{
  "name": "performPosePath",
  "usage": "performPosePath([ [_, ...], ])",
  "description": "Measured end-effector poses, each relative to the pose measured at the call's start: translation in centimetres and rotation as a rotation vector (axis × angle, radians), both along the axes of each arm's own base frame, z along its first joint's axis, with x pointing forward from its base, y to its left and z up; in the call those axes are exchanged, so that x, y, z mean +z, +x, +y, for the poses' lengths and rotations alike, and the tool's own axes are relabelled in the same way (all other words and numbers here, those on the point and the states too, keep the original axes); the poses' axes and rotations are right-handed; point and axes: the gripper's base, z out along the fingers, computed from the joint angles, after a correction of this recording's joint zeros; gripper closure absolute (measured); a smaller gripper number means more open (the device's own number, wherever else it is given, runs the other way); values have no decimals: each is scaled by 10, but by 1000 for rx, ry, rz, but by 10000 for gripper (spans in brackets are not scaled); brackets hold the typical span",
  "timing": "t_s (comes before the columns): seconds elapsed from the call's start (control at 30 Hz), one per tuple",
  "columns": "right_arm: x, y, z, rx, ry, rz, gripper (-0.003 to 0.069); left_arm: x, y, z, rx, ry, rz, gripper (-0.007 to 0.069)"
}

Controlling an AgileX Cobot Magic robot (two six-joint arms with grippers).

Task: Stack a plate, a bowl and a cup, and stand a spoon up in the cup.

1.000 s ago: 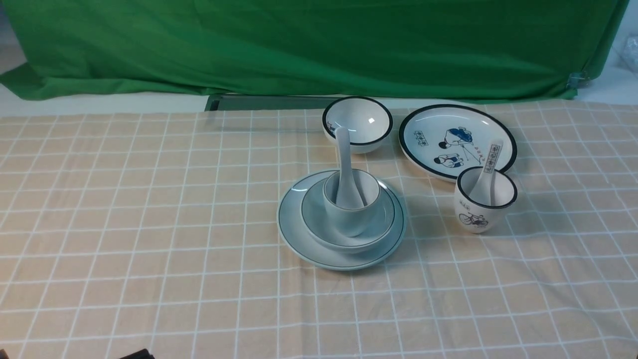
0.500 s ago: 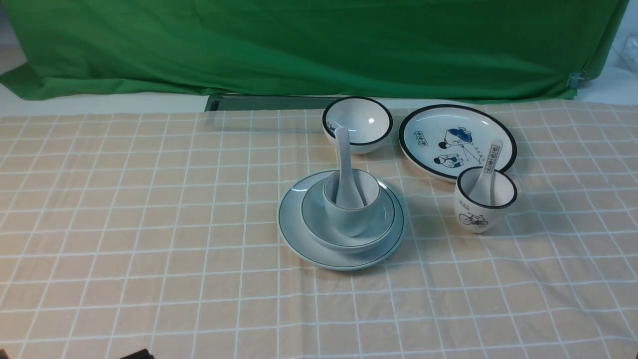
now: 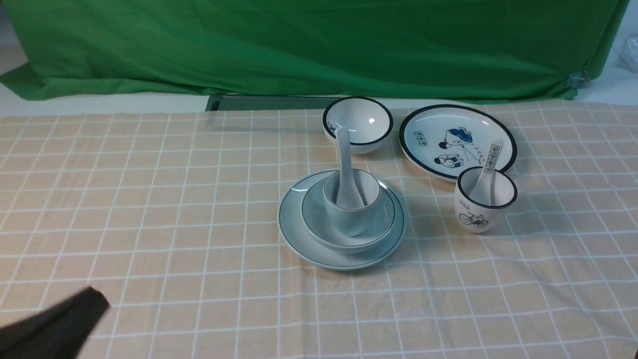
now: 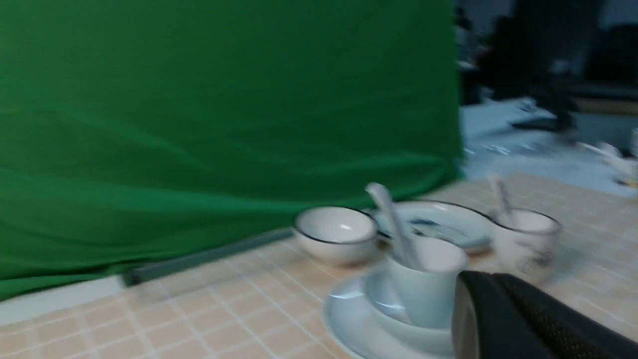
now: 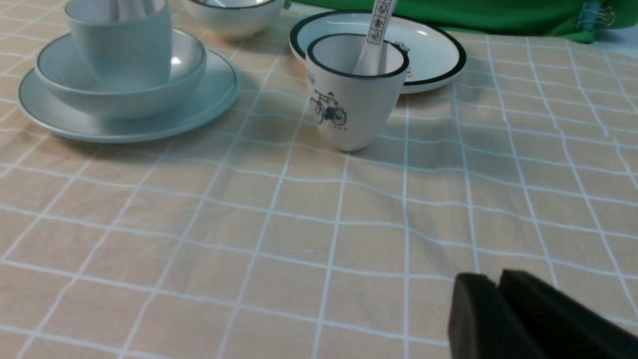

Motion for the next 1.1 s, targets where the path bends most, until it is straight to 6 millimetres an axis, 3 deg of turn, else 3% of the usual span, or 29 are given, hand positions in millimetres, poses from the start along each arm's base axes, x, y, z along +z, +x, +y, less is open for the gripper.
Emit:
performPosePath([
  [0.17, 0, 0, 0, 0, 0, 0, 554, -3, 2, 18, 263, -40, 30, 622],
  [0.33, 0, 0, 0, 0, 0, 0, 537, -22, -2, 27, 419, -32, 217, 622],
  [0.43, 0, 0, 0, 0, 0, 0, 529, -30, -3, 27, 432, -31, 305, 622],
  [1.1, 0, 0, 0, 0, 0, 0, 478, -29, -3, 28, 441, 0, 286, 622],
])
